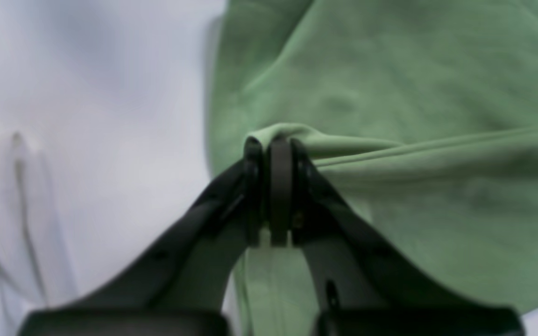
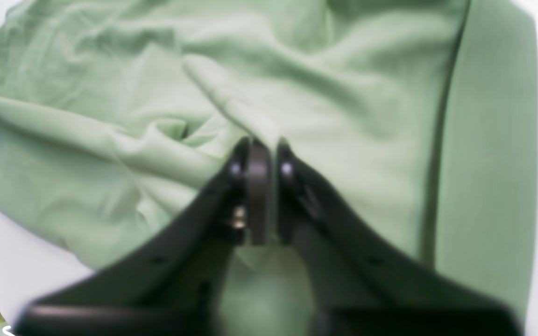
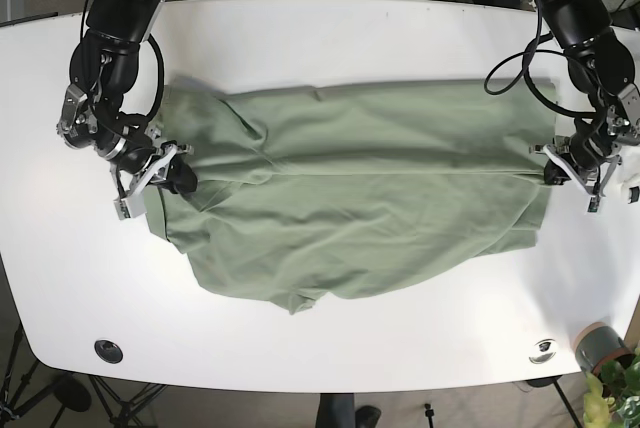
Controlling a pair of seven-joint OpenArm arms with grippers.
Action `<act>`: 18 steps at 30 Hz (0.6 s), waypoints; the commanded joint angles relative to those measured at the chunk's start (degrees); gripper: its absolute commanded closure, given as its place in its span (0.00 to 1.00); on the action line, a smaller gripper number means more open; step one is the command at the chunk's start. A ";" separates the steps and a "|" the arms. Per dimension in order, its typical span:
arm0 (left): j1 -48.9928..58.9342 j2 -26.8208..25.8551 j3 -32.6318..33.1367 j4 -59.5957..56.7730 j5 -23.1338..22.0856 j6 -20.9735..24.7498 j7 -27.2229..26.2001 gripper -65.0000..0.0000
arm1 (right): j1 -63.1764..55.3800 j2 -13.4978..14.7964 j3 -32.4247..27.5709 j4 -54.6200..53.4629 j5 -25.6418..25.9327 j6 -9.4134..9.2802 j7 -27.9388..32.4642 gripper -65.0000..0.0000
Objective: Fold the T-shirt properly
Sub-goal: 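Shift both grippers along the held shirt edge toward its corners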
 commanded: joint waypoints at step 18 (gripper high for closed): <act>4.80 -3.47 -0.18 7.71 -1.09 -0.06 -1.45 0.38 | -13.83 7.36 0.74 20.80 1.12 -1.00 1.81 0.22</act>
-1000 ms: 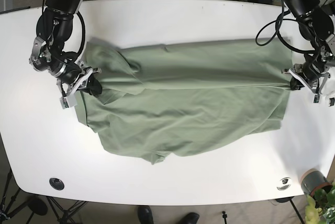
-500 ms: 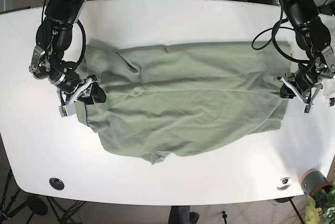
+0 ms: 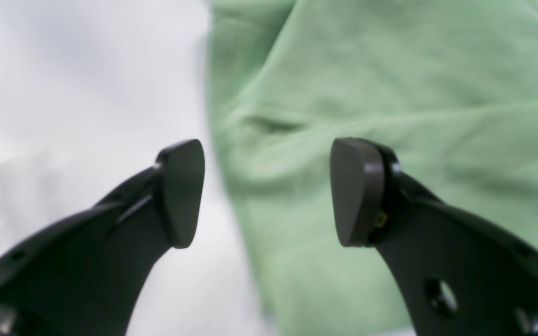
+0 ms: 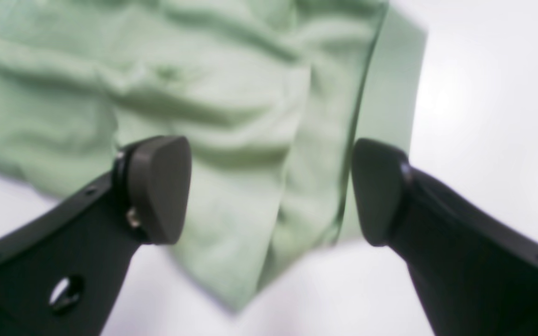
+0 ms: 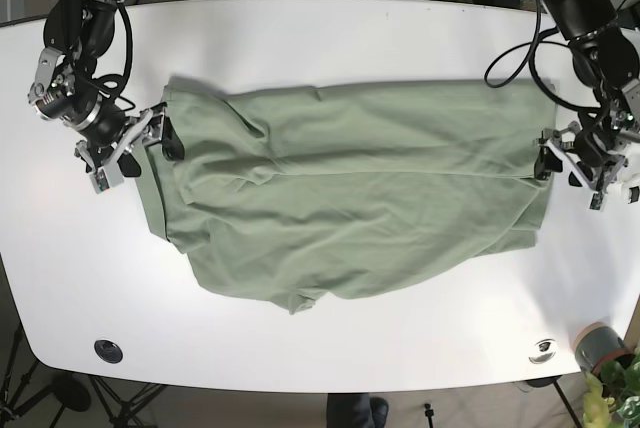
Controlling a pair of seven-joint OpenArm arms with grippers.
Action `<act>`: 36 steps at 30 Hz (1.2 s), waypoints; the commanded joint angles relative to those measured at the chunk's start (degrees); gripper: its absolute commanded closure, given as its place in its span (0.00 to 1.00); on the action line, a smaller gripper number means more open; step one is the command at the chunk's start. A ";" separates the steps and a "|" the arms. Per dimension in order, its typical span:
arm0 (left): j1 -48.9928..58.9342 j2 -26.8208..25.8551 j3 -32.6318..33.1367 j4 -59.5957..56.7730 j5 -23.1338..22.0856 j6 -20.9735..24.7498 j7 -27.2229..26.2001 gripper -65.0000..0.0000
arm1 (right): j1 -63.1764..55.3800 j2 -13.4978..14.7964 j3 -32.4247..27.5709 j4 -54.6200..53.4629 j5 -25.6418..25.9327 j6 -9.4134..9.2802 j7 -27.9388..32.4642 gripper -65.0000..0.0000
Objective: Fold the T-shirt properly
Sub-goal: 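Shift both grippers along the held shirt edge toward its corners, then open both grippers and release the green shirt edge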
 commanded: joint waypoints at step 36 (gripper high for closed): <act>19.73 4.87 -2.86 1.17 2.55 0.51 -30.78 0.38 | -7.84 -1.64 -0.09 -11.72 -4.48 -0.80 14.47 0.42</act>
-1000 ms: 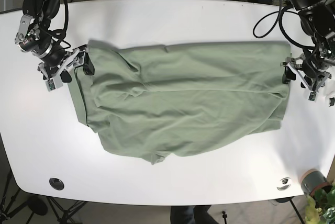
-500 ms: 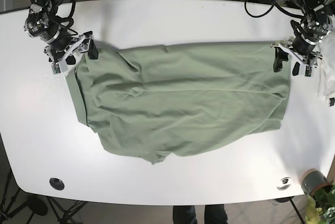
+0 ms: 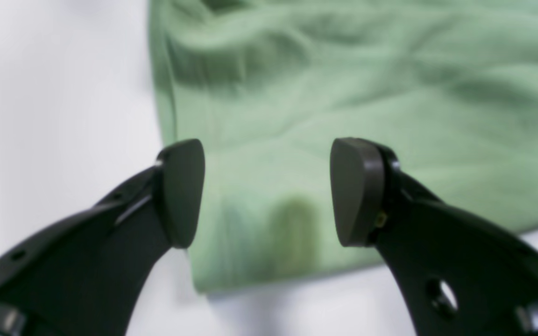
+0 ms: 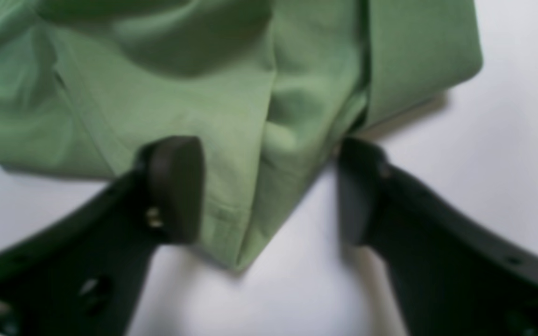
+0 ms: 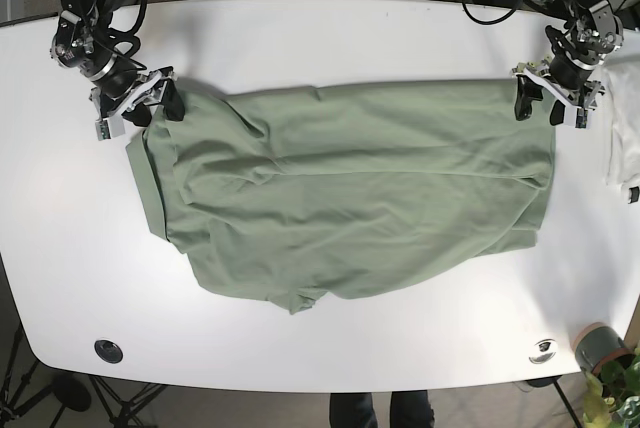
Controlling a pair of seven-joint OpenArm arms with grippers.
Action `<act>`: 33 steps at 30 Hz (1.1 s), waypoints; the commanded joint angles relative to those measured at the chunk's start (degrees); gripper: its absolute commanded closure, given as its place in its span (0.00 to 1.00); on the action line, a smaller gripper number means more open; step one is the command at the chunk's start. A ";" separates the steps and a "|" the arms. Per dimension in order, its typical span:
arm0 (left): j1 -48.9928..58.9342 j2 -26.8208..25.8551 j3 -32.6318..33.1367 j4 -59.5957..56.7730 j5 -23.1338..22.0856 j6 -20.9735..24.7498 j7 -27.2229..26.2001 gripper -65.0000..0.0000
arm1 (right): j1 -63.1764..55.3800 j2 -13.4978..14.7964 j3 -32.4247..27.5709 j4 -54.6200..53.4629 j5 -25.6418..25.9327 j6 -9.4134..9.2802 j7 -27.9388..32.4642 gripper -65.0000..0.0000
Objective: Fold the T-shirt properly
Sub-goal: 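Open both grippers and release the green shirt edge, then grasp the shirt edge again with both grippers and pull it toward the robot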
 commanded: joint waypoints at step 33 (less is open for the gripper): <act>-1.72 -3.76 -1.55 -6.26 -0.95 -0.43 -0.74 0.38 | -1.29 -1.43 -0.18 1.69 -0.50 1.26 -1.77 0.51</act>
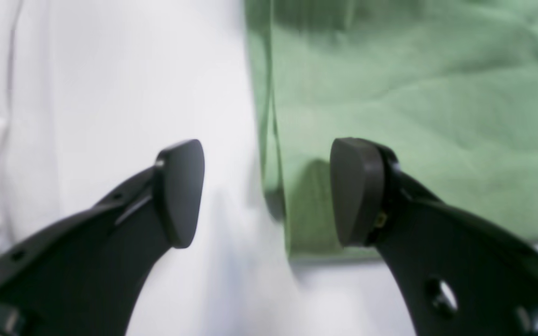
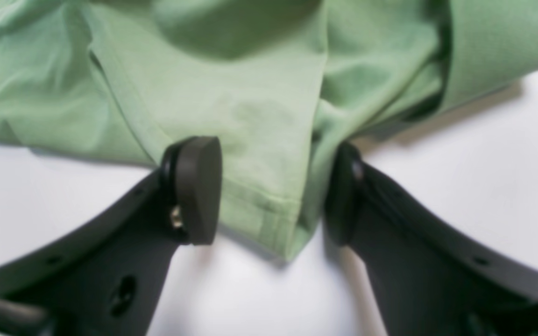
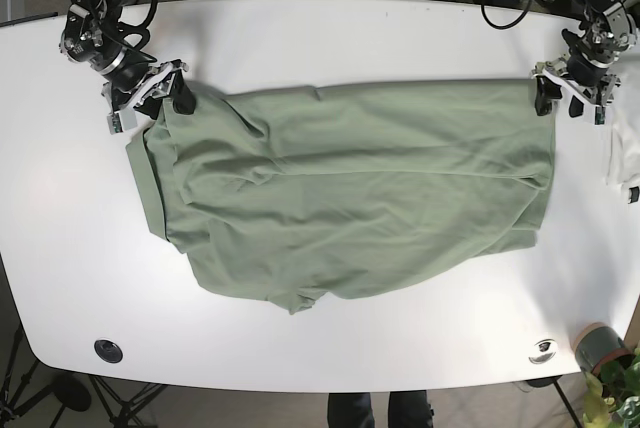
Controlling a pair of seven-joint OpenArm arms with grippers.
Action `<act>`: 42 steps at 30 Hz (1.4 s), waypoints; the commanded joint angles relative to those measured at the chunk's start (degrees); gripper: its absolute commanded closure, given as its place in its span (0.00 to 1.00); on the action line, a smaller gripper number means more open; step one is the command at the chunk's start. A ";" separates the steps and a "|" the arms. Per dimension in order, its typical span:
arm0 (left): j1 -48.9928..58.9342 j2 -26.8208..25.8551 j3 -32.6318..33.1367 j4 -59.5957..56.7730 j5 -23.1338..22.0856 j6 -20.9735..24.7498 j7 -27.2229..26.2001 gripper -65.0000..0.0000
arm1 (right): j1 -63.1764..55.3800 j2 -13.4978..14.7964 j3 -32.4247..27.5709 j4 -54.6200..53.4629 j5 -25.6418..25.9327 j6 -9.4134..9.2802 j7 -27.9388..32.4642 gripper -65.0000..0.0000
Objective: Fold the T-shirt properly
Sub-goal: 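Grasp the shirt edge again with both grippers and pull it toward the robot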
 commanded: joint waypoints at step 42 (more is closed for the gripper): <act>12.25 -0.63 0.77 10.94 -1.10 -2.35 -1.11 1.00 | -13.36 0.47 0.74 15.50 -0.74 -0.45 -1.35 1.00</act>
